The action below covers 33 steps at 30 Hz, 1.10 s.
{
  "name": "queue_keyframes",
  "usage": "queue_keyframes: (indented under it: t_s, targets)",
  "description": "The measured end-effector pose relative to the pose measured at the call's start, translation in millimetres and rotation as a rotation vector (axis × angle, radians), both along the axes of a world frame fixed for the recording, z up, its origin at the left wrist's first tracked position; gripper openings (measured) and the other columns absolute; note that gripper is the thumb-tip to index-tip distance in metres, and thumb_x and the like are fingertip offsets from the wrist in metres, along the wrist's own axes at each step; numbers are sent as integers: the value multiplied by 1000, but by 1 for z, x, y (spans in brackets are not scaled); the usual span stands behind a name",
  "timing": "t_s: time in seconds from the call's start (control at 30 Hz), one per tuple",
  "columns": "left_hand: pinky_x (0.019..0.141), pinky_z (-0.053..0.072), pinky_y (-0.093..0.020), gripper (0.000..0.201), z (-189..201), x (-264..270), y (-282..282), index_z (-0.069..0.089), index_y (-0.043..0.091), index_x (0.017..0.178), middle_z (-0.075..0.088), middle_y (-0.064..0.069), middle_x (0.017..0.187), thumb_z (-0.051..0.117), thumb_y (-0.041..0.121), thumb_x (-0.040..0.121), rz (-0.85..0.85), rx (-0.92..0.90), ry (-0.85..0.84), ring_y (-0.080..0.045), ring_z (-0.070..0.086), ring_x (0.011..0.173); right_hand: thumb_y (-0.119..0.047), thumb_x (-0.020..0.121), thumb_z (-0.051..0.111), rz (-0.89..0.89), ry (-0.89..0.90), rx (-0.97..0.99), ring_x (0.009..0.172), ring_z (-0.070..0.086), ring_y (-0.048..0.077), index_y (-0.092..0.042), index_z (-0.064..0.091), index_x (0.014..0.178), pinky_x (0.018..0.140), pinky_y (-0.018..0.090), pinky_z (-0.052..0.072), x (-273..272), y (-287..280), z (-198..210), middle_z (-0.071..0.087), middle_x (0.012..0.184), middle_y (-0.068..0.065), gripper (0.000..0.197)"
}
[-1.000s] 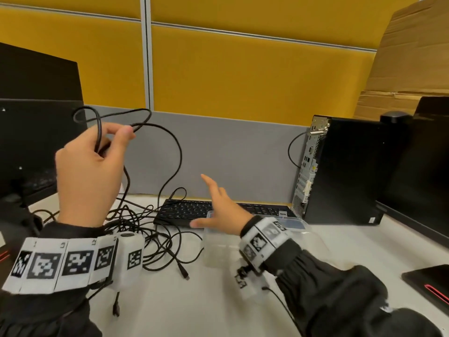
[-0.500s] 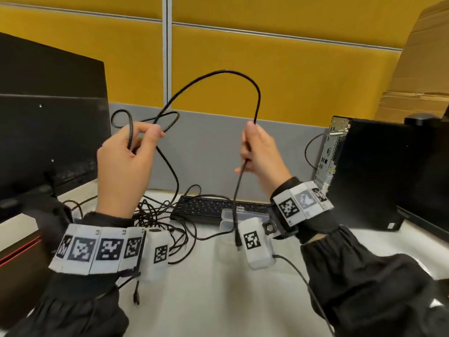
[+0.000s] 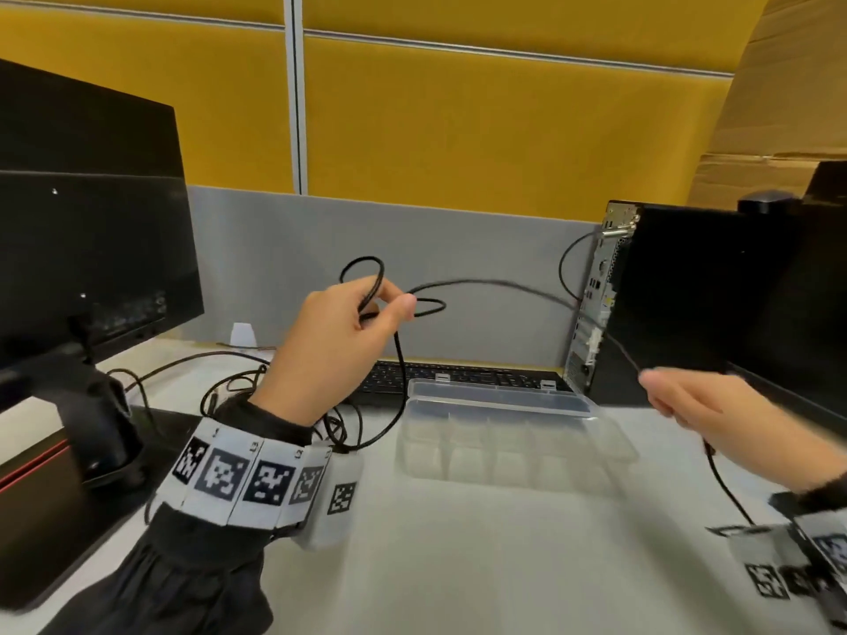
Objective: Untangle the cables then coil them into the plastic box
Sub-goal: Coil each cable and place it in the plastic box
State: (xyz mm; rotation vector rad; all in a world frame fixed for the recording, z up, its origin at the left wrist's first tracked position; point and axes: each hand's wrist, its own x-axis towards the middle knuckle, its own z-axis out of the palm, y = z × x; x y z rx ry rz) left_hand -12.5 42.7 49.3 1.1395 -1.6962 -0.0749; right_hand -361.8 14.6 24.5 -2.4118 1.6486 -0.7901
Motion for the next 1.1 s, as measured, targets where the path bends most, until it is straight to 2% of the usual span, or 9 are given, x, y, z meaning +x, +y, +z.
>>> queue_keyframes:
  t_s: [0.1, 0.33, 0.4, 0.53, 0.67, 0.77, 0.87, 0.97, 1.1]
  targets:
    - [51, 32, -16, 23, -6, -13, 0, 63, 22, 79, 46, 2, 54, 52, 39, 90, -42, 51, -59, -8, 39, 50, -98, 52, 8, -94, 179, 41, 68, 55, 1, -46, 48, 94, 59, 18, 41, -20, 3, -13, 57, 78, -13, 77]
    - [58, 46, -36, 25, -28, -50, -9, 59, 28, 76, 54, 6, 54, 51, 46, 89, -85, 172, -160, -10, 47, 50, -59, 84, 41, 225, -42, -151, 121, 38, -2, -33, 26, 141, 100, 21, 32, 91, 21, 4, 42, 128, -19, 65]
    - [58, 43, -36, 27, -29, -53, -9, 59, 28, 73, 55, 7, 55, 50, 48, 90, -117, 178, -160, -8, 46, 52, -49, 91, 43, 324, -55, -87, 119, 44, 4, -30, 29, 140, 101, 29, 37, 126, 17, -12, 47, 127, -15, 54]
    - [57, 38, -29, 39, -22, -51, -6, 61, 16, 74, 50, 2, 56, 44, 46, 94, -210, 191, -123, -10, 40, 52, -34, 100, 37, 424, -197, -208, 79, 50, 2, -22, 52, 101, 73, 24, 40, 143, 5, -33, 54, 85, -14, 20]
    - [52, 28, -18, 34, -10, -33, -5, 52, 17, 67, 38, 11, 50, 44, 36, 94, -205, 174, -41, -6, 34, 50, -51, 97, 27, 155, -27, -379, 57, 48, 9, -17, 49, 82, 55, 29, 36, 104, -4, -30, 49, 61, -8, 43]
    - [45, 26, -16, 36, -5, -19, -7, 49, 11, 67, 30, 10, 50, 46, 35, 94, -149, 198, 35, -6, 29, 44, -49, 92, 27, -33, 76, -332, 54, 48, 14, -28, 46, 76, 50, 30, 33, 63, -9, -20, 48, 58, -6, 33]
    - [42, 30, -15, 33, -4, -13, -9, 53, 14, 69, 29, 6, 50, 46, 35, 94, -154, 278, 65, -9, 30, 43, -42, 94, 36, -119, 121, -172, 64, 49, 17, -34, 39, 71, 54, 26, 33, 27, -13, -8, 48, 68, -3, 24]
    - [49, 46, -21, 26, -4, -15, -8, 62, 19, 78, 33, 11, 47, 45, 31, 95, -189, 344, 92, -8, 35, 50, -30, 89, 54, -21, -34, -82, 87, 54, 15, -24, 53, 92, 66, 18, 40, 8, -13, 6, 51, 95, -6, 7]
    - [65, 56, -34, 22, -5, -26, -5, 62, 21, 86, 34, 3, 59, 45, 33, 95, -187, 344, 77, -10, 36, 59, -22, 86, 54, 259, -429, -155, 124, 41, 0, -36, 38, 123, 101, 27, 37, 43, 4, 21, 42, 132, -9, 42]
